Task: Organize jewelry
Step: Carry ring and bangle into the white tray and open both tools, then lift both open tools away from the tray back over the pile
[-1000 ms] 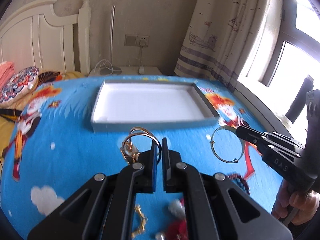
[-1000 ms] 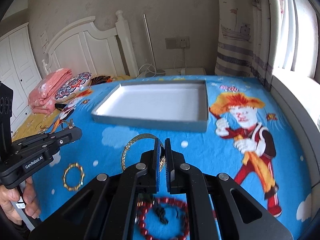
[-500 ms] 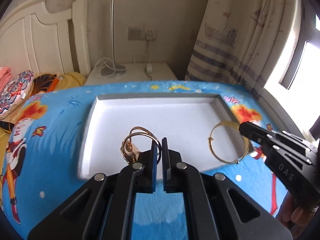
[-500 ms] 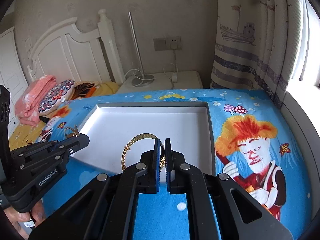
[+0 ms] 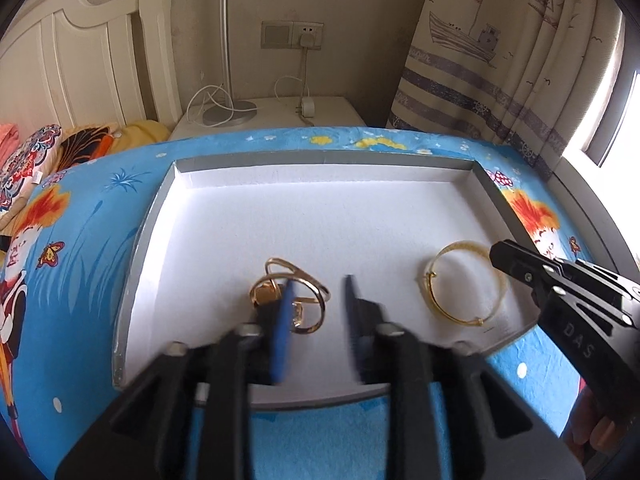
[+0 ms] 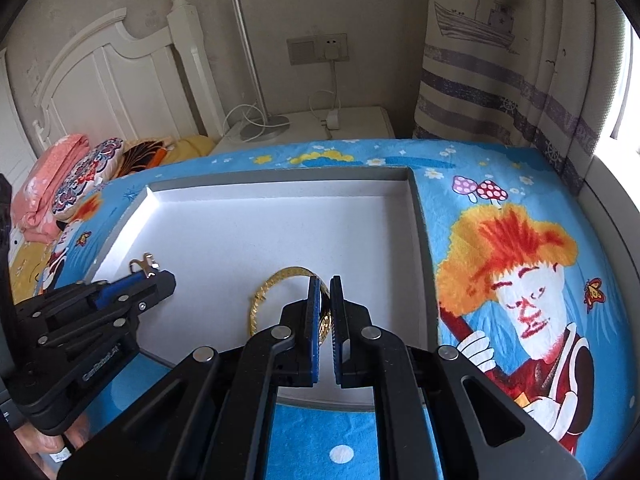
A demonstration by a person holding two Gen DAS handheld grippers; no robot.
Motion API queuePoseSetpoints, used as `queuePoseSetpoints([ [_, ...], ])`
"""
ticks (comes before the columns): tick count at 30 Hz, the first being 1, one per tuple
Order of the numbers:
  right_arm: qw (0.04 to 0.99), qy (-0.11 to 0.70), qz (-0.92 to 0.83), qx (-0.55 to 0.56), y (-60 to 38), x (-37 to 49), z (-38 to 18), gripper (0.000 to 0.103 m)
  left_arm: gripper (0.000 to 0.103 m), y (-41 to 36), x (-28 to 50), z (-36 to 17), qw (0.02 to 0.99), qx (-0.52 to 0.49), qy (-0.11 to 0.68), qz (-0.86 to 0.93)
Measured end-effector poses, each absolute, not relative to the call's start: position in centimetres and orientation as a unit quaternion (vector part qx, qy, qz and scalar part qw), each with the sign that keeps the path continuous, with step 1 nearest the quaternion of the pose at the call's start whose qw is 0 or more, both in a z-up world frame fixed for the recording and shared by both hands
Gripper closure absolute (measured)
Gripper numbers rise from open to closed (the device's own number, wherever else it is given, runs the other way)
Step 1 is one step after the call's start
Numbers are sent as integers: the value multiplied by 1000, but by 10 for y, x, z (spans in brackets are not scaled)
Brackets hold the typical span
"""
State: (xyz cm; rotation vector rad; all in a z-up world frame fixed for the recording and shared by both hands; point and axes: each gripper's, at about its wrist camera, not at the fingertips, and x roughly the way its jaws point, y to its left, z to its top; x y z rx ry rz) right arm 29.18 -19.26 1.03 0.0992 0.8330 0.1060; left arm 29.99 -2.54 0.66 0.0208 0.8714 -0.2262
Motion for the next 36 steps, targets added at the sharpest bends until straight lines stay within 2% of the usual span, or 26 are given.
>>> queuePoseSetpoints([
  [6, 911, 409, 44, 41, -193, 288, 8, 94, 61, -24, 288, 11, 904, 18, 413, -111],
  [8, 911, 408, 45, 40, -193, 285, 8, 89, 54, -24, 284, 12, 904, 16, 411, -115],
  [9, 911, 407, 43, 38, -193, 282, 9, 85, 54, -23, 281, 13, 905, 16, 410, -116],
  [11, 914, 402, 40, 35, -194, 277, 10, 47, 53, -21, 271, 17, 906, 12, 406, -121],
  [12, 918, 395, 35, 32, -195, 273, 12, 41, 52, -19, 267, 18, 907, 11, 404, -121],
  [22, 924, 381, 31, 35, -212, 232, 23, 35, 50, 19, 217, 36, 922, -1, 376, -90],
  [36, 943, 328, 31, 39, -225, 110, 36, 27, 47, 52, 100, 40, 932, -1, 357, -60],
])
